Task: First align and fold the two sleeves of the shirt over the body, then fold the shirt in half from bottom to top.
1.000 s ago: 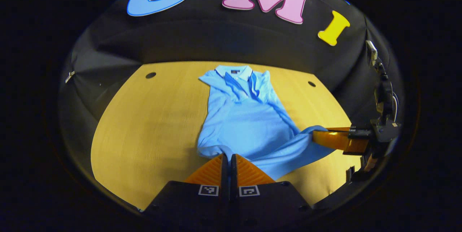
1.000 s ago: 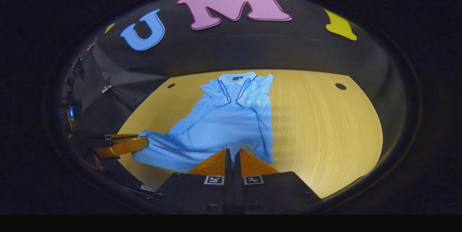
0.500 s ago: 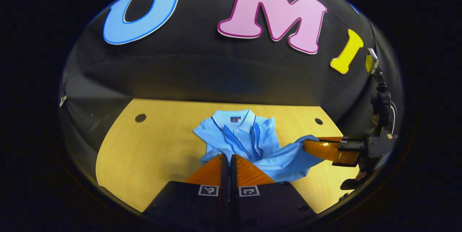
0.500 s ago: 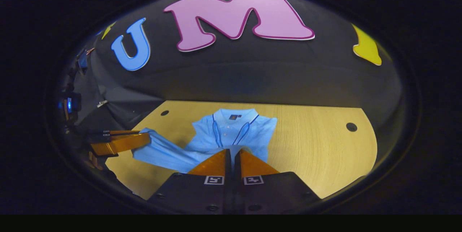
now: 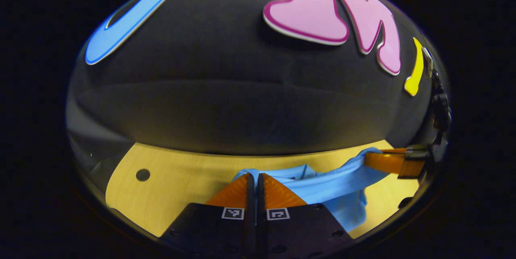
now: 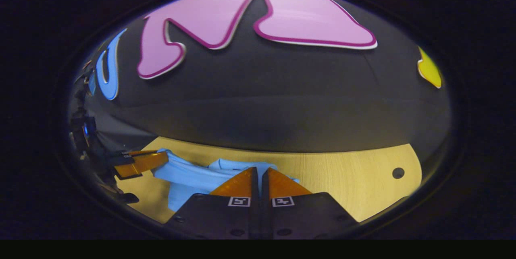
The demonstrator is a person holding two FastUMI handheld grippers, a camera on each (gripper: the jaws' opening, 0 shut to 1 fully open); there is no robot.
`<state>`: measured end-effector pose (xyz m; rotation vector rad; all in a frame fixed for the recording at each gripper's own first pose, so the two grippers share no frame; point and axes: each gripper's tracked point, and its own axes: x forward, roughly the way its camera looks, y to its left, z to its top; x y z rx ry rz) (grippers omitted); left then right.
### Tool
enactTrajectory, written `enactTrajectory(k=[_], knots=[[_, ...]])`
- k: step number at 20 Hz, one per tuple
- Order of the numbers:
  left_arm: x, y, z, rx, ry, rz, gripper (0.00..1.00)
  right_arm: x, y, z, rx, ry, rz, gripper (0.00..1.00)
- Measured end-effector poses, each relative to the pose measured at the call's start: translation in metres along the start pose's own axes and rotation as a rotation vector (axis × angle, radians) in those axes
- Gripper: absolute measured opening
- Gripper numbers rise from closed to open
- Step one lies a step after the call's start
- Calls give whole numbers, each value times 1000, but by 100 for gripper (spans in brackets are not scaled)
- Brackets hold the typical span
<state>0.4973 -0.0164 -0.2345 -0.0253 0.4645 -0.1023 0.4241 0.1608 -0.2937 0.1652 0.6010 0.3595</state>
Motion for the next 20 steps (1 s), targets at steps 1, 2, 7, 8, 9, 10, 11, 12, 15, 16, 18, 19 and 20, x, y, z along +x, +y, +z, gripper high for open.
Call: enactTrajectory(k=[1, 2, 7, 8, 9, 10, 11, 12, 15, 16, 18, 19, 20], knots=[[16, 2, -4, 4, -12, -7, 6, 15, -4, -2, -5, -19, -22, 0], [32, 2, -4, 8, -37, -12, 6, 21, -5, -9, -26, -36, -44, 10], [83, 10, -19, 55, -100, 27, 7, 50, -2, -64, -33, 35, -85, 0], [84, 10, -23, 49, -90, 27, 10, 48, -3, -64, -32, 43, -96, 8], [77, 9, -28, 41, -74, 33, 19, 37, -3, -55, -35, 27, -101, 7], [67, 11, -28, 44, -75, 40, 24, 35, 3, -47, -38, 3, -101, 27], [53, 15, -24, 56, -98, 56, 50, 27, 8, -37, -41, -18, -104, 47], [35, 16, -18, 72, -120, 61, 75, 12, 13, -31, -48, -36, -113, 67], [-33, 4, 8, 108, -213, 67, 97, -39, 12, -21, -66, -96, -157, 100], [-60, 2, 16, 116, -249, 73, 97, -54, 20, -20, -70, -119, -176, 100], [-120, -6, 30, 118, -302, 71, 97, -91, 40, -13, -78, -164, -206, 100], [-149, -13, 33, 114, -319, 60, 97, -113, 48, -9, -83, -181, -218, 100], [-181, -19, 36, 111, -337, 48, 97, -134, 58, -11, -85, -197, -225, 100]])
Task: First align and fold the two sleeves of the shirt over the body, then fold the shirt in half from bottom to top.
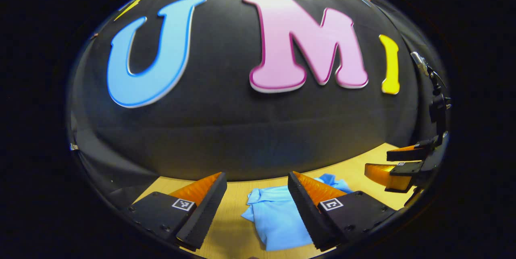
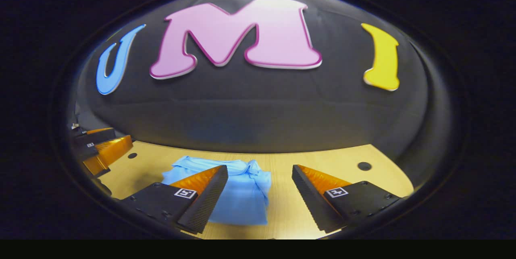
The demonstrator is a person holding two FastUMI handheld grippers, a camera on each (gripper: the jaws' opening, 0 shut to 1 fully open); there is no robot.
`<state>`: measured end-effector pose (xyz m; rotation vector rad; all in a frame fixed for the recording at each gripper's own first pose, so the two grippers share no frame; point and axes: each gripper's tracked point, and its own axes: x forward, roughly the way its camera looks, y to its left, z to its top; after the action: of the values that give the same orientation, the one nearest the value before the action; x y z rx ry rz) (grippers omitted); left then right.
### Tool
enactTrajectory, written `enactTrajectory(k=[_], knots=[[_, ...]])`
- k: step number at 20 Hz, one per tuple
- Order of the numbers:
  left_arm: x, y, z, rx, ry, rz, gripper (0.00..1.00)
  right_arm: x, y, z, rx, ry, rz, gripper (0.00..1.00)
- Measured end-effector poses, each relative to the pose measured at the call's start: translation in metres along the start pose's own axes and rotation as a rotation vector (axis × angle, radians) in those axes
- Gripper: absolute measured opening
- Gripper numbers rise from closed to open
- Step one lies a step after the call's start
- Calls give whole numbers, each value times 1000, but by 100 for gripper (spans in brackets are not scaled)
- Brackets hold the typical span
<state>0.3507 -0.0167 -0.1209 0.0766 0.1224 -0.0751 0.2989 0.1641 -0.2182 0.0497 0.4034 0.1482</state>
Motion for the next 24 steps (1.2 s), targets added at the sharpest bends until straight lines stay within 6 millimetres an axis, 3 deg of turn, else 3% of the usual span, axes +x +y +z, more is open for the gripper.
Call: enactTrajectory(k=[3, 5, 7, 12, 14, 19, 24], knots=[[-87, -13, 42, -21, -48, -21, 96, -67, 10, -4, 12, 40, 14, 99], [-150, -17, 69, -29, -88, -16, 97, -137, 4, 23, 11, 3, 7, 95], [-203, -22, 84, -12, -112, -18, 97, -191, 3, 42, -3, -54, 1, 100], [-339, -55, 94, -39, -124, -57, 96, -322, 13, 62, -26, -116, 49, 99], [-381, -58, 96, -50, -128, -52, 96, -365, 15, 67, -27, -138, 65, 99], [-463, -76, 88, -53, -126, -50, 97, -447, 23, 66, -38, -162, 104, 99], [-512, -86, 74, -51, -108, -46, 97, -491, 27, 62, -38, -174, 122, 99]])
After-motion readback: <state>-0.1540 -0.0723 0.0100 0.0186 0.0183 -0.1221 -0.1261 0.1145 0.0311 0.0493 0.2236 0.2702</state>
